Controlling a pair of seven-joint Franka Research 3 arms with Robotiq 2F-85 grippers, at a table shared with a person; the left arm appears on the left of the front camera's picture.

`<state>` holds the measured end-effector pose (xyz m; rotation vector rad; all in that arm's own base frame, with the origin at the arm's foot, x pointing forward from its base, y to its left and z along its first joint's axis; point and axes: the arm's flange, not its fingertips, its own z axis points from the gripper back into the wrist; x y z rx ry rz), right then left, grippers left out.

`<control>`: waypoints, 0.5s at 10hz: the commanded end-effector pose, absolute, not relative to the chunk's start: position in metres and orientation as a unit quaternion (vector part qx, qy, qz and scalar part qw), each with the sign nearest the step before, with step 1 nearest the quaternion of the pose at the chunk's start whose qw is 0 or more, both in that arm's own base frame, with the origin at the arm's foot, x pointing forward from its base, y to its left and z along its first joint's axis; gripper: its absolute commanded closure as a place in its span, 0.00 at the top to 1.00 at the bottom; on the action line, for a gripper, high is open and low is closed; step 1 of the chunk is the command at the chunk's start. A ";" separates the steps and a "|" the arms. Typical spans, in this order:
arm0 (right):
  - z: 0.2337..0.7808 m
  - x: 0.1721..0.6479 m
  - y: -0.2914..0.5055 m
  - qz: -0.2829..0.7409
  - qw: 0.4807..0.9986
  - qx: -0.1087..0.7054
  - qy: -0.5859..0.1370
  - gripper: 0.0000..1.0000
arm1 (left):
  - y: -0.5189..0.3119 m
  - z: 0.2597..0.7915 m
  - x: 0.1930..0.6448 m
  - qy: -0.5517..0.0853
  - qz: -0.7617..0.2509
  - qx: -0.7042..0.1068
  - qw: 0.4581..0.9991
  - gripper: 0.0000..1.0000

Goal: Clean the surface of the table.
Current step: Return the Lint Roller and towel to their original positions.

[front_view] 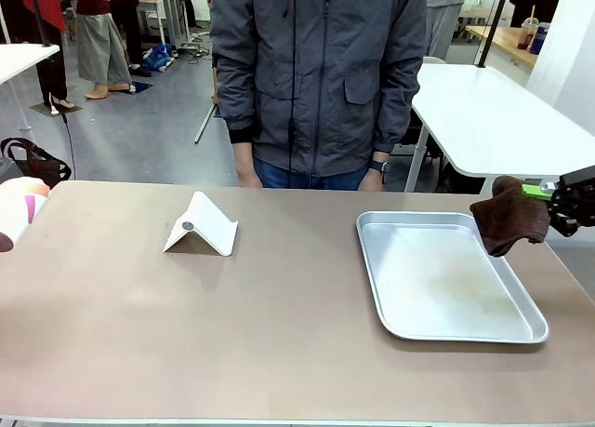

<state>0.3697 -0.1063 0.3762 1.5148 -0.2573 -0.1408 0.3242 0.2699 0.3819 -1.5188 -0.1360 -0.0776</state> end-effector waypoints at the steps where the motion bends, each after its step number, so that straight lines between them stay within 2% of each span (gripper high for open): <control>1: 0.382 0.373 -0.105 -0.061 0.709 0.692 -0.121 0.11 | 0.270 0.387 0.325 -0.068 -0.035 -0.692 0.718 0.03; 2: 0.382 0.373 -0.105 -0.061 0.709 0.692 -0.121 0.11 | 0.270 0.387 0.325 -0.068 -0.035 -0.692 0.718 0.03; 3: 0.376 0.370 -0.106 -0.064 0.717 0.684 -0.116 0.11 | 0.270 0.382 0.324 -0.062 -0.035 -0.688 0.723 0.22; 5: 0.406 0.391 -0.062 -0.013 0.742 0.662 -0.108 0.11 | 0.208 0.421 0.368 -0.009 -0.063 -0.665 0.744 0.22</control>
